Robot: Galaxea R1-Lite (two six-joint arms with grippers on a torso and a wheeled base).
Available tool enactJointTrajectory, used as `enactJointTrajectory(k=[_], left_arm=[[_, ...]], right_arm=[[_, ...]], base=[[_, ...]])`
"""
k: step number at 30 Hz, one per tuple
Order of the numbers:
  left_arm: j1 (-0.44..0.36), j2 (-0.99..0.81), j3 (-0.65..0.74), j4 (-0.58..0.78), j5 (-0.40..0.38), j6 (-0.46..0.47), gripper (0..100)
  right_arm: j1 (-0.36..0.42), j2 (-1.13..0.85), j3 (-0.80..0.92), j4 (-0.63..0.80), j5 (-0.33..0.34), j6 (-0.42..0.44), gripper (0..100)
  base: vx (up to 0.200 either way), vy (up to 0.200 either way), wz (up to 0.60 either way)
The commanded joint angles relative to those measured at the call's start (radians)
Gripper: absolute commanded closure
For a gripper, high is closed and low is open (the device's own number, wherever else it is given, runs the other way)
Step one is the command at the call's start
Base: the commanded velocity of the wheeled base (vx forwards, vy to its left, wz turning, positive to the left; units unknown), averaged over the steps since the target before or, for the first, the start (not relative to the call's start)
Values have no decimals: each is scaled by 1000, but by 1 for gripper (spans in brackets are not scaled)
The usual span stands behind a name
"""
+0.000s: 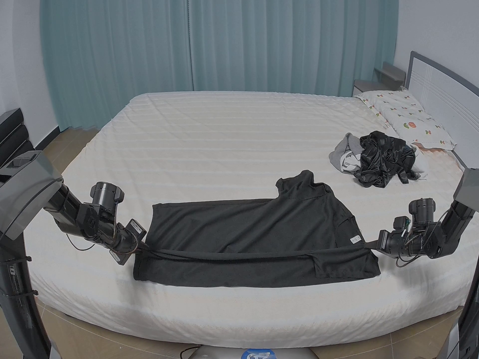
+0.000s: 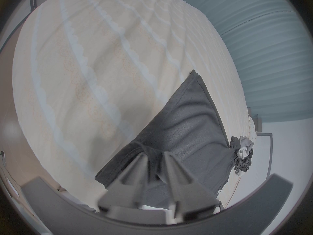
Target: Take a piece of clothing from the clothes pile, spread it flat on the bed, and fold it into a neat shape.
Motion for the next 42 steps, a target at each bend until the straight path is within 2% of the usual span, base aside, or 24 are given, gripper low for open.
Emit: enactJointTrajectory(k=[1,5,12,17,21,25,27,29,31,34,38,42], left_arm=[[-1,1,-2,0,0,0,0],[-1,1,-2,0,0,-1,0],[2,-9,5,1,-3,-32,0],[20,-42,29,1,-14,-41,0],[65,-161,141,-40,-82,-33,0],[71,-226,261,-122,-111,-32,0],[70,-250,345,-197,-111,-32,0],[60,-259,408,-244,-111,-30,0],[45,-264,465,-298,-112,-33,0],[22,-259,512,-350,-108,-39,0],[8,-252,529,-368,-108,-53,0],[-13,-233,515,-370,-100,-67,0]], right_arm=[[1,31,-2,-9,1,0,0],[1,40,-5,-19,1,12,0],[1,-18,41,-108,-2,113,0],[1,-108,101,-107,-13,165,0],[18,-200,203,-114,-79,250,0],[49,-263,283,-117,-85,350,0],[73,-299,315,-117,-96,454,0],[92,-309,328,-116,-133,535,0],[132,-312,351,-119,-199,615,0],[169,-315,394,-134,-240,673,0],[189,-296,458,-216,-238,692,0],[193,-279,492,-306,-238,701,0]], base=[[0,0,0],[0,0,0],[0,0,0],[0,0,0],[0,0,0],[0,0,0],[0,0,0],[0,0,0],[0,0,0],[0,0,0],[0,0,0],[-200,0,0]])
